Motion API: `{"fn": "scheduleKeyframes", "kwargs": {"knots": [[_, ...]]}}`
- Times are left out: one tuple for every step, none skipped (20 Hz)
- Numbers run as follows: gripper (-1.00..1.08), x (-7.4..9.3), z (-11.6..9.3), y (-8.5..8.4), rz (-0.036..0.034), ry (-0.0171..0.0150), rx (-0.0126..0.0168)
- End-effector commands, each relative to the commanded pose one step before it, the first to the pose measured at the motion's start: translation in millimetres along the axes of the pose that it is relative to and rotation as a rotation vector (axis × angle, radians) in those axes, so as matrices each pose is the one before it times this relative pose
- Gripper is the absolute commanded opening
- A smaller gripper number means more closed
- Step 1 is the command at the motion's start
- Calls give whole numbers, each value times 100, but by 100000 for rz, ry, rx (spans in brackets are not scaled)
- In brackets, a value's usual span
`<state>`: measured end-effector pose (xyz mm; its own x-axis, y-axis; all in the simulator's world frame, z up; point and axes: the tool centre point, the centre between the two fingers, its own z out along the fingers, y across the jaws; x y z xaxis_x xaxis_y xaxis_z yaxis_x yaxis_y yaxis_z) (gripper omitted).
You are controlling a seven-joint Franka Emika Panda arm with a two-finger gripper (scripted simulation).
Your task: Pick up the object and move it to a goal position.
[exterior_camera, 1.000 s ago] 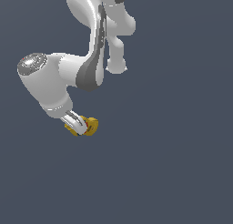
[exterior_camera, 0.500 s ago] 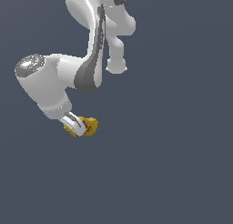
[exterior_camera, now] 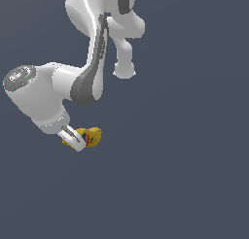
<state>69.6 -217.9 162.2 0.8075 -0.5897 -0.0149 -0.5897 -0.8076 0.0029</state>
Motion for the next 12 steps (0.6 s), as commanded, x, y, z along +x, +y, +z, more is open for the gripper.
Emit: {"fn": "scheduleKeyframes", "kwargs": {"knots": [[-100, 1029, -353, 341, 278, 732, 53], [-100, 248, 19, 35, 0, 0, 0], [-100, 220, 16, 31, 0, 0, 0], [-100, 193, 14, 26, 0, 0, 0], [-100, 167, 12, 21, 0, 0, 0], [-100, 142, 9, 17, 0, 0, 0], [-100, 117, 7, 12, 0, 0, 0], [-100, 92, 4, 7, 0, 0, 0], [-100, 69, 2, 2, 0, 0, 0], [-100, 45, 0, -2, 0, 0, 0], [-100, 24, -2, -5, 0, 0, 0], [-100, 6, -1, -3, 0, 0, 0]]}}
